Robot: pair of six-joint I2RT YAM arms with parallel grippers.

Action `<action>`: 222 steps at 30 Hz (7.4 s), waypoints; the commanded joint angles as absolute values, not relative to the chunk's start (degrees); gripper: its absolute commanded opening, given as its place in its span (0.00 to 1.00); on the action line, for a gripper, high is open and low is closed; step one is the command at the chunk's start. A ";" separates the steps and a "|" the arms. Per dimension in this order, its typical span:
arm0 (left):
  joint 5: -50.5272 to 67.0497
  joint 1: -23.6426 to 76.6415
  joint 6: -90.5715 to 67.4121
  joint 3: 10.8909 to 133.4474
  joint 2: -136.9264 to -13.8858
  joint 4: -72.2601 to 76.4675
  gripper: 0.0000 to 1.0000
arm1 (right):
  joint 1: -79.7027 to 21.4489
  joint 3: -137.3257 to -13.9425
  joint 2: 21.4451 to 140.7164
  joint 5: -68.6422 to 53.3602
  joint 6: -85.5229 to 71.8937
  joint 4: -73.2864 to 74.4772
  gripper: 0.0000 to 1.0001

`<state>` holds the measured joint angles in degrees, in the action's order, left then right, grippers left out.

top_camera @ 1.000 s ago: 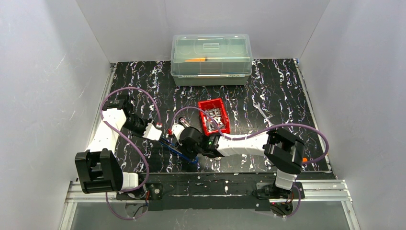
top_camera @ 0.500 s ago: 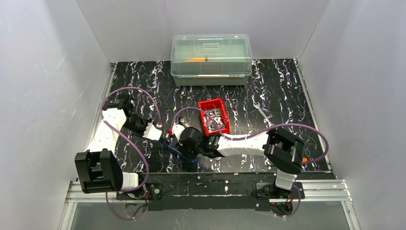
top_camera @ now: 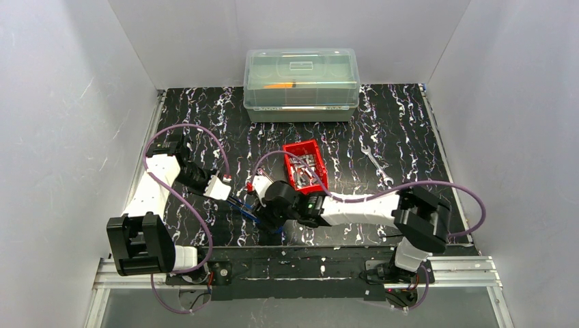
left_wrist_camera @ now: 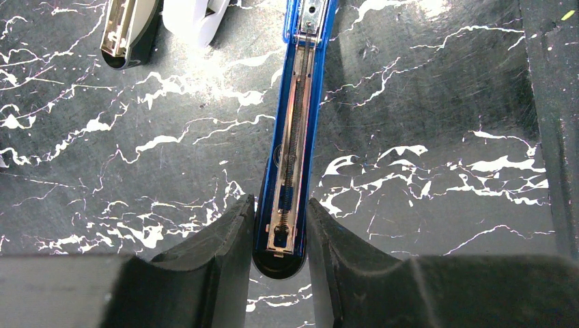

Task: Load the staples into the stapler
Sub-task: Install the staple into the stapler, then close the stapler at the center of the board.

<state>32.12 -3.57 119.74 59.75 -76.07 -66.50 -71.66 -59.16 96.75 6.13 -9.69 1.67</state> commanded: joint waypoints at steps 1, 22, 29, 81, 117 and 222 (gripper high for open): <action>33.92 -3.27 150.33 61.64 -74.44 -68.91 0.00 | -71.68 -55.76 89.68 7.23 -10.01 -3.72 0.65; 33.84 -3.10 150.93 63.36 -74.24 -70.42 0.00 | -71.46 -43.26 89.32 5.79 -12.06 -10.36 0.50; 34.09 -2.61 152.10 63.94 -74.65 -71.23 0.00 | -71.46 -42.40 93.19 6.67 -12.11 -13.57 0.45; 31.44 10.53 110.85 70.49 -64.88 -49.87 0.20 | -70.75 -43.24 103.01 5.78 -9.67 -22.35 0.16; 25.39 -0.86 54.47 54.40 -62.65 -41.15 0.27 | -70.58 -42.52 102.57 4.83 -9.49 -22.78 0.16; 40.99 14.24 128.05 98.12 -120.48 -66.40 0.07 | -60.21 -39.14 84.32 9.81 -12.12 -2.82 0.31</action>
<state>39.40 14.02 119.33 96.14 -125.45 -66.43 -60.42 -37.80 82.32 9.52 -13.04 0.21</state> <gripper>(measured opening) 0.299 0.317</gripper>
